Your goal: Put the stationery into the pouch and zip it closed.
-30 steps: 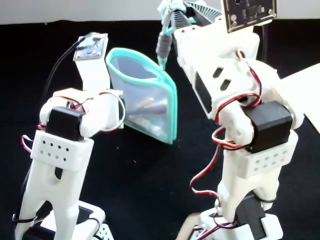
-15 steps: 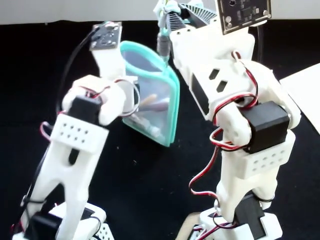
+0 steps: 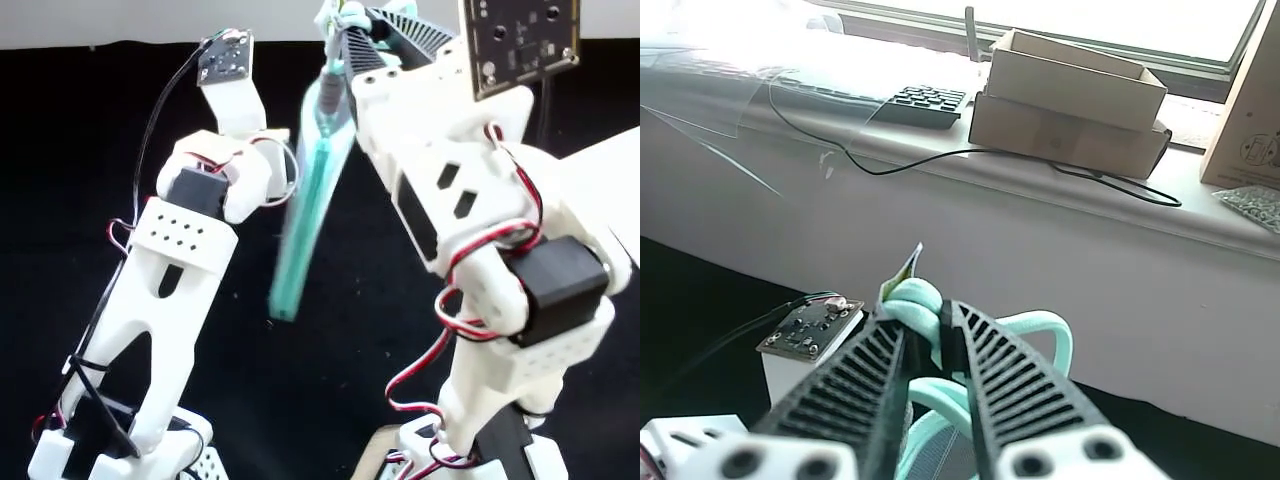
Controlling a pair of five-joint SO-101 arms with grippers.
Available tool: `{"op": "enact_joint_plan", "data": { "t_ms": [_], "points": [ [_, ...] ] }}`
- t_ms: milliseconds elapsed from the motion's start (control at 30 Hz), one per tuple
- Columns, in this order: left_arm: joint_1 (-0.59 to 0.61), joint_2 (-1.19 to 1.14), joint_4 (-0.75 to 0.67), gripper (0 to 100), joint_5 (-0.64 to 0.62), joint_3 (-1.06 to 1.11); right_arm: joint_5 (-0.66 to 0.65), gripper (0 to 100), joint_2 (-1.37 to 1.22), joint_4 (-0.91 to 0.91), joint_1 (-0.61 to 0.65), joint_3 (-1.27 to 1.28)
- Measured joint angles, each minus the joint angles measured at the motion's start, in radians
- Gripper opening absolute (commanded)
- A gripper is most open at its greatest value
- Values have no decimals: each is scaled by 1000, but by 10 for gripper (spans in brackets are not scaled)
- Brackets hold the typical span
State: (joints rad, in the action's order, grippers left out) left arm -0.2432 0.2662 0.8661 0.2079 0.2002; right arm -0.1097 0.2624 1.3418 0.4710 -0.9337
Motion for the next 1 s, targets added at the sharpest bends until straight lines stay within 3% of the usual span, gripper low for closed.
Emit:
{"op": "enact_joint_plan", "data": {
  "t_ms": [567,1000],
  "points": [
    [6,0,-3,7,0,58,0,7,3,69,71,-8],
    [206,0,-3,10,0,58,0,7,5,78,74,-8]
  ]
}}
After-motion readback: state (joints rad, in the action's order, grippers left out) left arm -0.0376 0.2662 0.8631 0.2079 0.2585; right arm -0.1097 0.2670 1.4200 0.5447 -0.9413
